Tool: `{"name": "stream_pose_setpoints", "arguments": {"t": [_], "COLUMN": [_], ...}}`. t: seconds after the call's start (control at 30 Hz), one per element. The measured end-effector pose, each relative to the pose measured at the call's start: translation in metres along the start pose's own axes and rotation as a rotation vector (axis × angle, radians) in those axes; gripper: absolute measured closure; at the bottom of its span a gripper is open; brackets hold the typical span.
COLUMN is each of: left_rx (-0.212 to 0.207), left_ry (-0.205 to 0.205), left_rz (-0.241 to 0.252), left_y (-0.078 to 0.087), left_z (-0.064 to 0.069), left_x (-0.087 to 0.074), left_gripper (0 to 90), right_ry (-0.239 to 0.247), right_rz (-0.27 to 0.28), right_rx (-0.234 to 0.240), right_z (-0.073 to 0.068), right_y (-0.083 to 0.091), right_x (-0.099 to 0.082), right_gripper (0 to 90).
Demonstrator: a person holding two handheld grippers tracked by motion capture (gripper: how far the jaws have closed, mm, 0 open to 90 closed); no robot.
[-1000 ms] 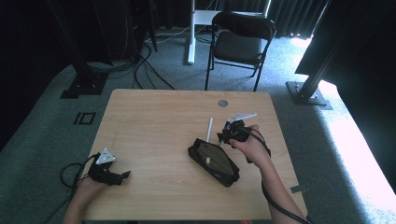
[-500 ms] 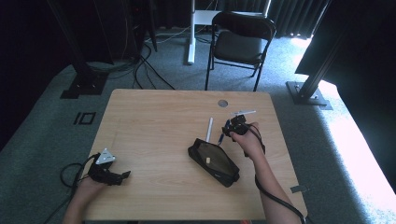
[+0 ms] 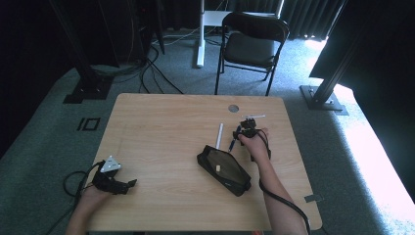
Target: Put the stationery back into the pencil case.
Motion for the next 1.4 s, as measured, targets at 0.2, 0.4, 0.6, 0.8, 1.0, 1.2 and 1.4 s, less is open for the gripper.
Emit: {"name": "stream_pose_setpoints", "arguments": {"t": [0.2, 0.4, 0.6, 0.8, 1.0, 1.2, 1.4], "left_rx": [0.0, 0.0, 0.0, 0.0, 0.0, 0.0, 0.0], "left_ry": [0.0, 0.0, 0.0, 0.0, 0.0, 0.0, 0.0], "left_rz": [0.0, 0.0, 0.0, 0.0, 0.0, 0.0, 0.0], "left_y": [0.0, 0.0, 0.0, 0.0, 0.0, 0.0, 0.0], "left_z": [0.0, 0.0, 0.0, 0.0, 0.0, 0.0, 0.0], "left_x": [0.0, 0.0, 0.0, 0.0, 0.0, 0.0, 0.0], "left_gripper": [2.1, 2.1, 2.1, 2.1, 2.1, 2.1, 2.1], "right_ry": [-0.006, -0.005, 0.003, 0.012, -0.025, -0.036, -0.044], "right_rz": [-0.025, -0.04, -0.044, -0.057, -0.043, -0.046, -0.019], "right_rx": [-0.012, -0.016, -0.013, -0.004, 0.013, 0.008, 0.001], "right_z": [-0.003, -0.003, -0.004, -0.009, -0.011, -0.004, 0.01], "right_y": [-0.01, -0.014, -0.014, -0.013, -0.014, -0.012, 0.002], "right_x": [-0.002, -0.003, -0.003, -0.003, -0.004, -0.004, 0.0], "right_gripper": [55.4, 61.4, 62.9, 66.3, 77.9, 79.5, 79.5]}}
Point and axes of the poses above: each handheld gripper's, and its own axes: y roughly backward along the jaws, x roughly out of its top, z roughly to its right, the point moved 1 cm from there along -y, roughly forward along the jaws, and after that the axes turned 9 degrees about z, right-handed, at the moved point
